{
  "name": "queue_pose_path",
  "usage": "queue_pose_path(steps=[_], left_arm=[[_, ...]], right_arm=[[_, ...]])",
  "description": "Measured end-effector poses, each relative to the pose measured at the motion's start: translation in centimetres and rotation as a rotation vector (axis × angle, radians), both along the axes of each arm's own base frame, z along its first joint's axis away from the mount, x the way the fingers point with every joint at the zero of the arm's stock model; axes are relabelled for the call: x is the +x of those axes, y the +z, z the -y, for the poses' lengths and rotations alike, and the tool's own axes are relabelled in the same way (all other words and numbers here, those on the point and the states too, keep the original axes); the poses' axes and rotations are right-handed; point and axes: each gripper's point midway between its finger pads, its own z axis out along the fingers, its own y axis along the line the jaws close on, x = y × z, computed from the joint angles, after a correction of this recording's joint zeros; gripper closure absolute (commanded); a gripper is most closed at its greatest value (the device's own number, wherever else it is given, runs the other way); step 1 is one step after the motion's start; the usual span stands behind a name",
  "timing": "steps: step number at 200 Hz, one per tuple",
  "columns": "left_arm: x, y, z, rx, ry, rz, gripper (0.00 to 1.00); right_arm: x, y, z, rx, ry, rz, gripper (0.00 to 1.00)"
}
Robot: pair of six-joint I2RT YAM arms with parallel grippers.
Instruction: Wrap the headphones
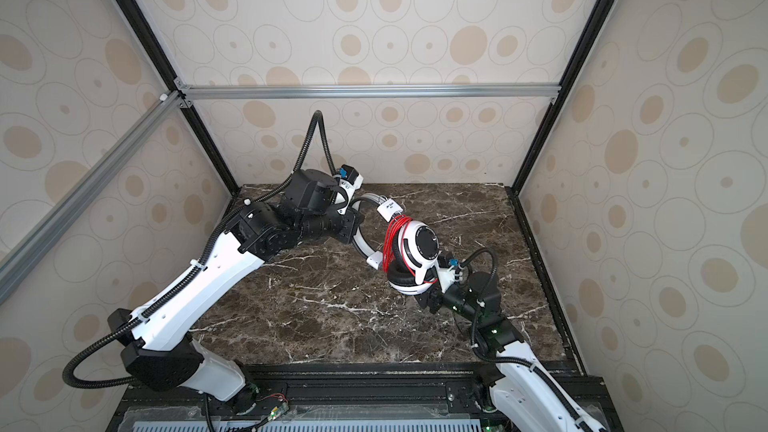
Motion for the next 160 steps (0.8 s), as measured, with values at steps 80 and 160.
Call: queue_pose_path(steps=[80,160], left_arm=[[0.0,0.2,0.3,-0.008,-0.008,-0.005,1.0],[0.0,0.4,0.3,-0.013,-0.01,-0.003,1.0]], right_arm=[[-0.3,0.4,-0.3,-0.008,0.032,0.004,0.27],[2.9,1.1,-1.3,-0.029,0.025,-0.023,0.27]])
